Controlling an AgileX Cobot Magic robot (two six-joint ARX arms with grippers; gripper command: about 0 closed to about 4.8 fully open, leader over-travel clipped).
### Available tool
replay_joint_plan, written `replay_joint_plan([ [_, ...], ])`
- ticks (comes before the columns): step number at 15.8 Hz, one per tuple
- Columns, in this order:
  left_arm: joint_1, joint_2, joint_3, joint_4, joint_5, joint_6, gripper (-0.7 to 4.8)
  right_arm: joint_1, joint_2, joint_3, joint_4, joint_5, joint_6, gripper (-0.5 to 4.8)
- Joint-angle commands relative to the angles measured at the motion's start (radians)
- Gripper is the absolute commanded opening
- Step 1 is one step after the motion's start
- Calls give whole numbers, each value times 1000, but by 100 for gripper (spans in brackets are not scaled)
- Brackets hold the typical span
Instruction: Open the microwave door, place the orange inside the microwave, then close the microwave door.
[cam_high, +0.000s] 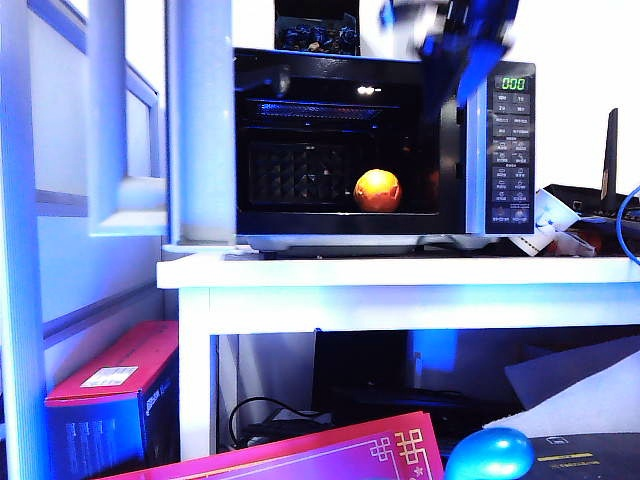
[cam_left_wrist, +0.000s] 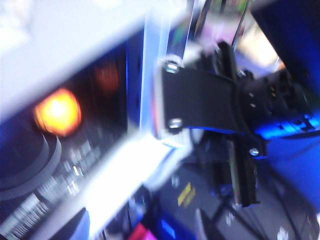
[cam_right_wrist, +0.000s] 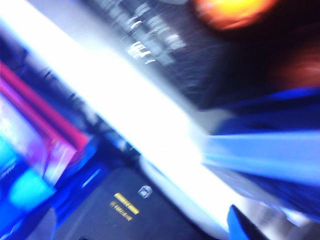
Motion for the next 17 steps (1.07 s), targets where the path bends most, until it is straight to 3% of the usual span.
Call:
replay_joint_plan([
  [1,0,-88,6,3,-77,0,277,2,-72,7,17,14,3,142],
  [2,0,-116,6,-21,-89,3,277,2,-95,7,17,14,3,81],
  [5,0,-202,6,-150,-213,6,241,2,-164,7,14,13,3,49],
  [7,0,-223,6,-306,-275,70,118,2,-207,7,14,14,3,49],
  [10,0,-212,5,-444,-367,111,109,2,-254,7,26,10,3,49],
  [11,0,-206,5,-483,-413,125,39,2,-271,7,40,10,3,49],
  [13,0,-206,5,-493,-436,135,-6,2,-277,7,43,6,4,49],
  [17,0,-193,4,-561,-406,135,-2,2,-278,7,43,6,23,50],
])
